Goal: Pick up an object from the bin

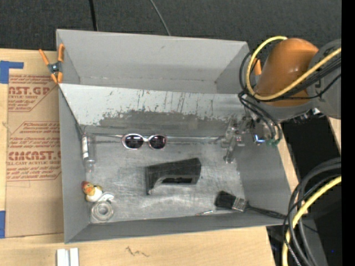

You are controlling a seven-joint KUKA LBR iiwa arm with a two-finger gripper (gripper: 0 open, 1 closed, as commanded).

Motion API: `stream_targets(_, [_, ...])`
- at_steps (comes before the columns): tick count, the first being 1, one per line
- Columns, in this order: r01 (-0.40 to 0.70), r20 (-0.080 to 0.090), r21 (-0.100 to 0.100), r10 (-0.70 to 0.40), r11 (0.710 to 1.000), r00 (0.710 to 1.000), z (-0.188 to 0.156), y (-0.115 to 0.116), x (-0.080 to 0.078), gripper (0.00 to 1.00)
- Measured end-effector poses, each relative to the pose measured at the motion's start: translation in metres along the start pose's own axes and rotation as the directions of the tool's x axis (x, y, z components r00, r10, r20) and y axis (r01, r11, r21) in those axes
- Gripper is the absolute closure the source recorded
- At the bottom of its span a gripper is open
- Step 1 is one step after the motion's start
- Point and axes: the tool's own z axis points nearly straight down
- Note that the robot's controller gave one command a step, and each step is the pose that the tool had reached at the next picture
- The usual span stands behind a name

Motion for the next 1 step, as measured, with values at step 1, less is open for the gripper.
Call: stream_targets(1, [0.009, -0.002, 0.000, -0.009, 1.000, 1.000, 0.0192, 0.0211, -0.0016, 1.00])
